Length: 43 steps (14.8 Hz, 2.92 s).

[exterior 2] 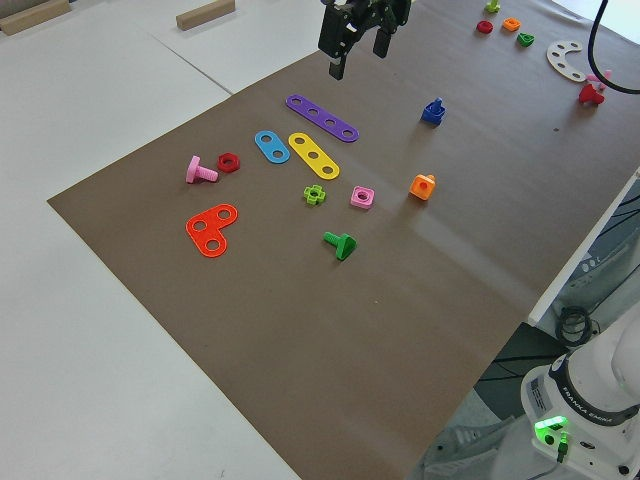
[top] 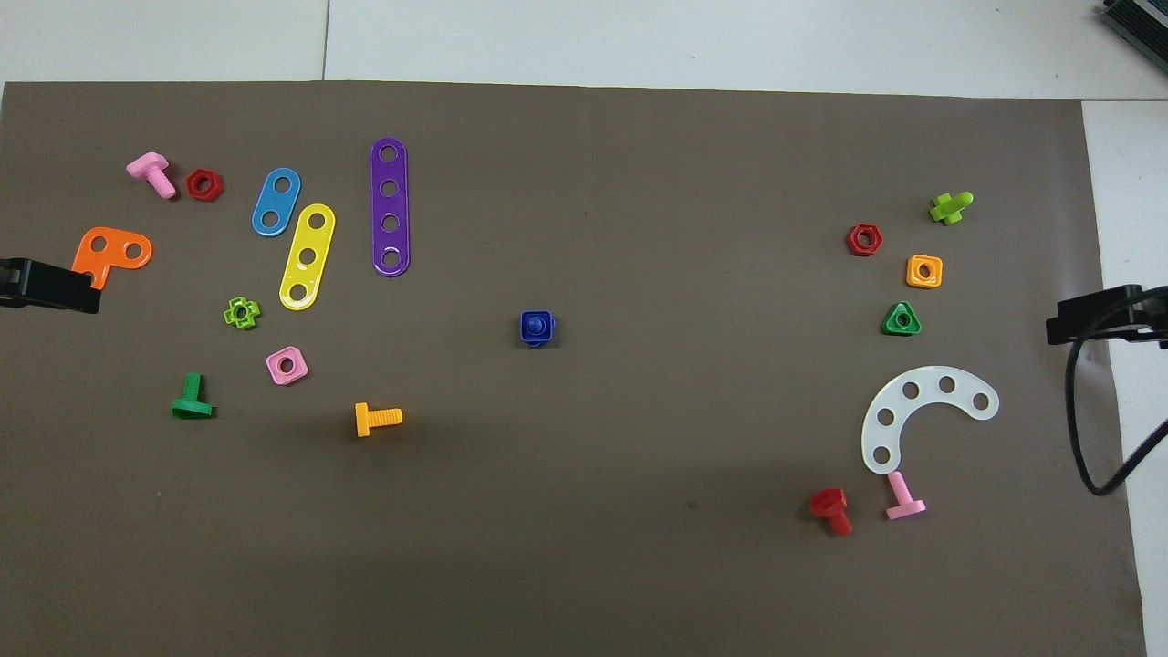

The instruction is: Unscrew and place screws in storage area

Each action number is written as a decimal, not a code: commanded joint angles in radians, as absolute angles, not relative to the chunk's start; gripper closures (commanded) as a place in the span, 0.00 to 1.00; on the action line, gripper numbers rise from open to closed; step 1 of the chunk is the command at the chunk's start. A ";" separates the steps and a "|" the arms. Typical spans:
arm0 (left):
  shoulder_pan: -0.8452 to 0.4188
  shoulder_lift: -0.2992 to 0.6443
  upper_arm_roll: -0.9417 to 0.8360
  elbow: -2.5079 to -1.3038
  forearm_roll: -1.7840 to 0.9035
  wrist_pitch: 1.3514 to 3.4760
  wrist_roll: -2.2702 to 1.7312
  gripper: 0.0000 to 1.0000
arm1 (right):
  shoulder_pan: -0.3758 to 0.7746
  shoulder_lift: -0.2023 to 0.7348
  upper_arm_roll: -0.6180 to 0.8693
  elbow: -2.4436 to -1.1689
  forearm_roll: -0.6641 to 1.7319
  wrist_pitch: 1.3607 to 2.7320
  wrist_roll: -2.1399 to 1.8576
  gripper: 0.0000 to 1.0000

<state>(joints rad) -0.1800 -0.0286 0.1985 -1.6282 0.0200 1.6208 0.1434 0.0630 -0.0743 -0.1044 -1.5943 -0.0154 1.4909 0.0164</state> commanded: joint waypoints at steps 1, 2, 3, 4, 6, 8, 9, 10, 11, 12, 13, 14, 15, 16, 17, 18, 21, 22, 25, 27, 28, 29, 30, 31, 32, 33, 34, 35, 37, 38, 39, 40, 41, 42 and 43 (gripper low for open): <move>-0.187 -0.051 0.204 -1.643 0.049 1.614 0.138 0.00 | 0.061 -0.095 -0.103 -1.615 0.002 1.499 0.026 0.00; -0.187 -0.049 0.203 -1.637 0.049 1.611 0.130 0.00 | 0.061 -0.095 -0.103 -1.615 0.003 1.499 0.026 0.00; -0.186 -0.049 0.202 -1.640 0.049 1.618 0.130 0.00 | 0.061 -0.095 -0.103 -1.615 0.003 1.499 0.026 0.00; -0.186 -0.051 0.201 -1.644 0.049 1.620 0.132 0.00 | 0.061 -0.095 -0.103 -1.615 0.003 1.499 0.026 0.00; -0.195 -0.067 0.201 -1.670 0.049 1.615 0.132 0.00 | 0.061 -0.095 -0.103 -1.615 0.002 1.499 0.026 0.00; -0.207 -0.075 0.195 -1.696 0.040 1.685 0.124 0.00 | 0.061 -0.094 -0.103 -1.615 0.002 1.499 0.026 0.00; -0.248 -0.075 0.190 -1.709 0.038 1.692 0.098 0.00 | 0.061 -0.094 -0.103 -1.615 0.002 1.499 0.026 0.00; -0.277 -0.065 0.189 -1.707 0.035 1.700 0.036 0.00 | 0.061 -0.094 -0.103 -1.615 0.003 1.499 0.026 0.00; -0.313 -0.057 0.189 -1.709 0.020 1.709 -0.022 0.00 | 0.061 -0.094 -0.103 -1.615 0.003 1.499 0.026 0.00; -0.354 -0.031 0.190 -1.703 0.002 1.713 -0.061 0.00 | 0.061 -0.094 -0.101 -1.615 0.002 1.499 0.026 0.00; -0.383 -0.003 0.189 -1.695 -0.014 1.726 -0.111 0.00 | 0.061 -0.094 -0.103 -1.615 0.002 1.499 0.026 0.00; -0.415 0.024 0.189 -1.694 -0.038 1.765 -0.165 0.00 | 0.061 -0.094 -0.103 -1.615 0.002 1.499 0.026 0.00; -0.457 0.070 0.189 -1.692 -0.061 1.820 -0.216 0.00 | 0.061 -0.094 -0.103 -1.615 0.003 1.499 0.026 0.00; -0.500 0.119 0.190 -1.692 -0.066 1.877 -0.277 0.00 | 0.061 -0.094 -0.103 -1.615 0.002 1.499 0.026 0.00; -0.538 0.159 0.189 -1.697 -0.067 1.960 -0.349 0.00 | 0.061 -0.094 -0.103 -1.615 0.002 1.499 0.026 0.00; -0.560 0.184 0.189 -1.707 -0.075 2.053 -0.409 0.00 | 0.061 -0.094 -0.103 -1.615 0.002 1.499 0.026 0.00; -0.609 0.265 0.187 -1.695 -0.143 2.140 -0.431 0.01 | 0.061 -0.094 -0.103 -1.615 0.002 1.499 0.026 0.00; -0.632 0.300 0.187 -1.695 -0.143 2.170 -0.434 0.01 | 0.061 -0.095 -0.103 -1.615 0.002 1.499 0.026 0.00; -0.688 0.394 0.189 -1.689 -0.143 2.229 -0.448 0.02 | 0.061 -0.094 -0.103 -1.615 0.003 1.499 0.026 0.00; -0.709 0.435 0.187 -1.700 -0.143 2.276 -0.454 0.04 | 0.061 -0.094 -0.103 -1.615 0.003 1.499 0.026 0.00; -0.724 0.454 0.186 -1.701 -0.143 2.287 -0.454 0.04 | 0.061 -0.095 -0.103 -1.615 0.003 1.499 0.026 0.00; -0.745 0.463 0.187 -1.707 -0.143 2.298 -0.456 0.04 | 0.061 -0.094 -0.103 -1.615 0.002 1.499 0.026 0.00; -0.750 0.466 0.187 -1.719 -0.143 2.304 -0.454 0.04 | 0.061 -0.094 -0.103 -1.615 0.003 1.499 0.026 0.00; -0.755 0.466 0.187 -1.736 -0.141 2.309 -0.451 0.05 | 0.061 -0.095 -0.103 -1.615 0.003 1.499 0.026 0.00; -0.762 0.465 0.187 -1.747 -0.141 2.312 -0.451 0.07 | 0.061 -0.094 -0.103 -1.615 0.002 1.499 0.026 0.00; -0.775 0.463 0.187 -1.761 -0.141 2.309 -0.448 0.07 | 0.061 -0.094 -0.103 -1.615 0.002 1.499 0.026 0.00; -0.781 0.463 0.187 -1.775 -0.140 2.310 -0.446 0.09 | 0.061 -0.094 -0.103 -1.615 0.003 1.499 0.026 0.00; -0.781 0.462 0.187 -1.779 -0.138 2.309 -0.446 0.10 | 0.061 -0.094 -0.103 -1.615 0.002 1.499 0.026 0.00; -0.791 0.459 0.187 -1.787 -0.138 2.306 -0.445 0.14 | 0.061 -0.094 -0.103 -1.615 0.003 1.499 0.026 0.00; -0.793 0.454 0.187 -1.801 -0.137 2.306 -0.445 0.16 | 0.061 -0.094 -0.103 -1.615 0.003 1.499 0.026 0.00; -0.795 0.453 0.187 -1.804 -0.135 2.301 -0.445 0.18 | 0.061 -0.094 -0.103 -1.615 0.002 1.499 0.026 0.00; -0.795 0.453 0.187 -1.802 -0.135 2.299 -0.443 0.20 | 0.061 -0.094 -0.103 -1.615 0.003 1.499 0.026 0.00; -0.795 0.453 0.187 -1.802 -0.135 2.299 -0.443 0.23 | 0.061 -0.094 -0.103 -1.615 0.003 1.499 0.026 0.00; -0.795 0.453 0.187 -1.802 -0.135 2.296 -0.443 0.28 | 0.061 -0.094 -0.103 -1.615 0.002 1.499 0.026 0.00; -0.795 0.453 0.187 -1.802 -0.135 2.295 -0.443 0.32 | 0.061 -0.095 -0.103 -1.615 0.002 1.499 0.026 0.00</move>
<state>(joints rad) -0.7758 0.4815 0.1695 -1.7632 -0.1244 2.2853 -0.4511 0.0630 -0.0746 -0.1044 -1.5943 -0.0152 1.4909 0.0164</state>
